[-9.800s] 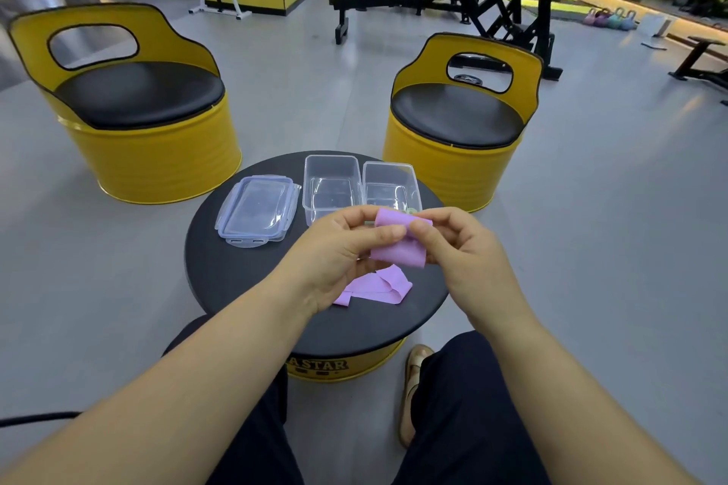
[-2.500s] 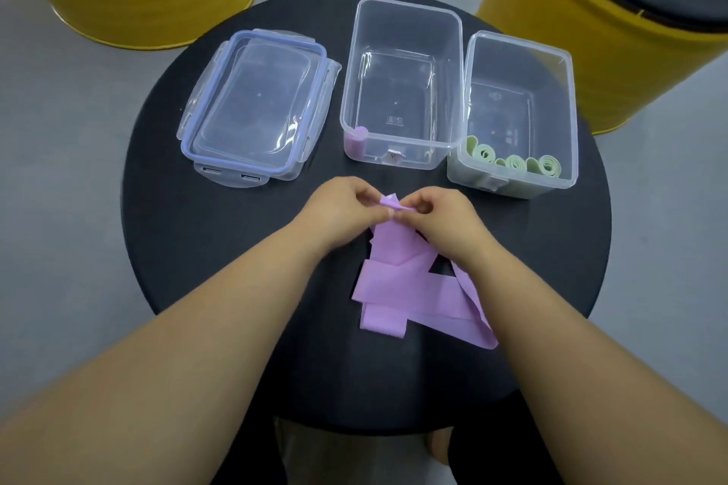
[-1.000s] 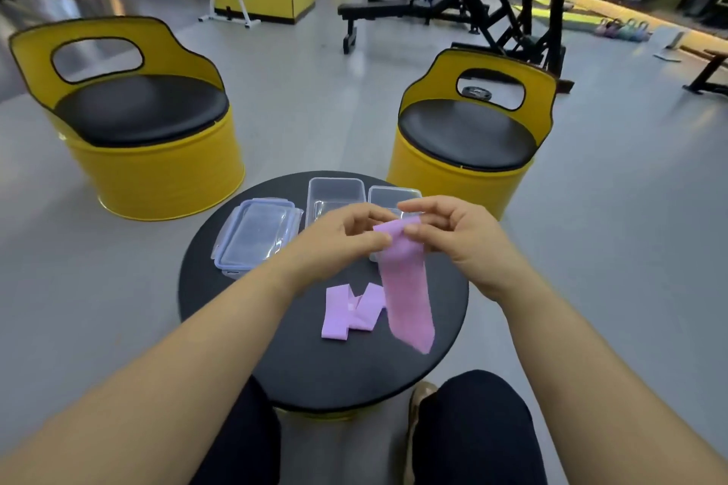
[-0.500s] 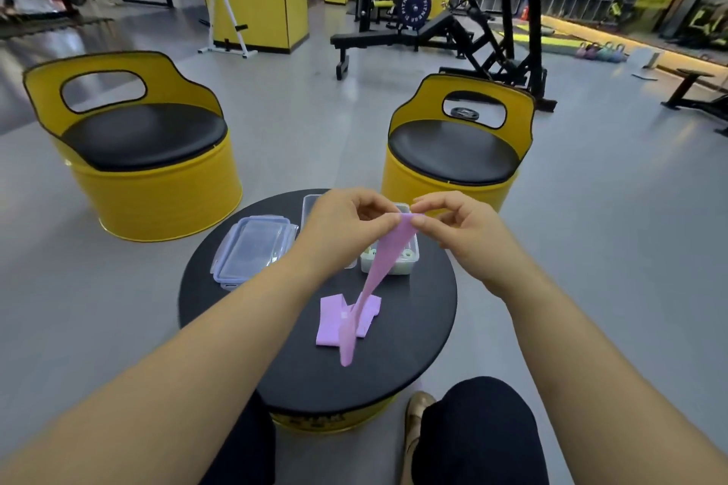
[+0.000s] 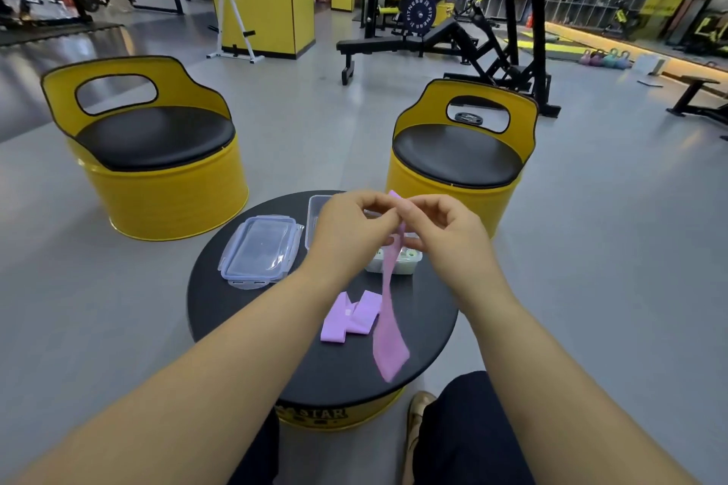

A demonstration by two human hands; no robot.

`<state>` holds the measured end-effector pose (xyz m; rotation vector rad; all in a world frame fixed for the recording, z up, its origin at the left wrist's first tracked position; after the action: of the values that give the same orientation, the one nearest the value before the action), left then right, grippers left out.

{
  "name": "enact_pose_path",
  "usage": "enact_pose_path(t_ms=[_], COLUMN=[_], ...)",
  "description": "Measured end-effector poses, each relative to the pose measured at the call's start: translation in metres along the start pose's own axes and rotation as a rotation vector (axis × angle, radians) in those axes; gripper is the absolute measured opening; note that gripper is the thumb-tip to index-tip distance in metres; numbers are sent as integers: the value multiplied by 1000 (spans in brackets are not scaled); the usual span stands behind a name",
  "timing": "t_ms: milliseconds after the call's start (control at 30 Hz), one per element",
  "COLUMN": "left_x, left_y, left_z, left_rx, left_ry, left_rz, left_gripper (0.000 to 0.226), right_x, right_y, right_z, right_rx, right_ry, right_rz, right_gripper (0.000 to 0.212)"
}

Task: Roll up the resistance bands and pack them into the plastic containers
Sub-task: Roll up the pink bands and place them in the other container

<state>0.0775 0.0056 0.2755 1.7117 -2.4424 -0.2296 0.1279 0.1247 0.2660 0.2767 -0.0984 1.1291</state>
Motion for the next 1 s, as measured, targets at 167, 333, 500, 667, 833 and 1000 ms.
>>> enact_pose_path(t_ms=[167, 333, 500, 667, 833, 1000], left_x=[-9, 4, 9, 1, 1, -3], left_y=[-5, -4, 5, 9, 14, 12], left_z=[4, 3, 3, -13, -21, -26], left_rx=[18, 36, 58, 39, 4, -42], left_ry=[31, -2, 19, -62, -11, 65], left_rz=[120, 50, 93, 161, 147, 181], left_gripper=[19, 14, 12, 9, 7, 5], right_x=[11, 13, 11, 17, 23, 22], right_y=[-3, 1, 8, 17, 19, 19], right_z=[-4, -4, 6, 20, 29, 34], right_rx=[-60, -30, 9, 60, 88, 119], right_ry=[69, -51, -141, -180, -161, -184], right_rz=[-10, 58, 156, 147, 140, 144], right_gripper=[22, 7, 7, 7, 10, 8])
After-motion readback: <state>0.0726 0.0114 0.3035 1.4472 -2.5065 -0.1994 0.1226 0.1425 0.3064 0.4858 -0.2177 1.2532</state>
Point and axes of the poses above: each hand's wrist, its own y-axis towards the middle knuckle, its own x-axis out of the back of the hand, z = x × y, the point moved 10 cm from there along y, towards the middle knuckle, and after that the axes turned 8 degrees about -y, right-handed, at the moved point
